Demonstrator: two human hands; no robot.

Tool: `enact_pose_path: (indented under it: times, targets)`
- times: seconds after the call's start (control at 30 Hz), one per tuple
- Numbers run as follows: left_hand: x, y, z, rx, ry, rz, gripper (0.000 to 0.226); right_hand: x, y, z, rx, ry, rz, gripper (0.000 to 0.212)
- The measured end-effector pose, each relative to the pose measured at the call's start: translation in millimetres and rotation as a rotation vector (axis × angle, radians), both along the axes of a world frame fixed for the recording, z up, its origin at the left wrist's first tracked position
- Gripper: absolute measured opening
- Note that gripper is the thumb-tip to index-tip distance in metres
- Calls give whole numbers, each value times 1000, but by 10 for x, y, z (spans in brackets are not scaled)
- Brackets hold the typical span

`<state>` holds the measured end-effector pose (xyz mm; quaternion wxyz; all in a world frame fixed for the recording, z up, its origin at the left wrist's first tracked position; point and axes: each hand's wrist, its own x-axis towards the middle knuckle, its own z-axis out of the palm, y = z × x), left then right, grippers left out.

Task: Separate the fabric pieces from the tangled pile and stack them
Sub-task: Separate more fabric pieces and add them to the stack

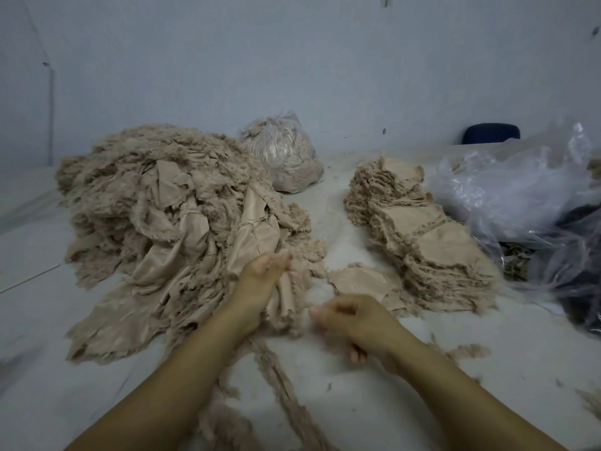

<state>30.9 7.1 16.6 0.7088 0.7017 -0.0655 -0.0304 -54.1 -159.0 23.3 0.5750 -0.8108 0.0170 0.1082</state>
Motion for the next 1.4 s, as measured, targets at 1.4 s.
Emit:
enact_pose_path:
  times: [1.4]
  targets:
    - [-258, 421, -157, 110, 238, -656, 14, 514, 300, -202, 542, 93, -286, 25]
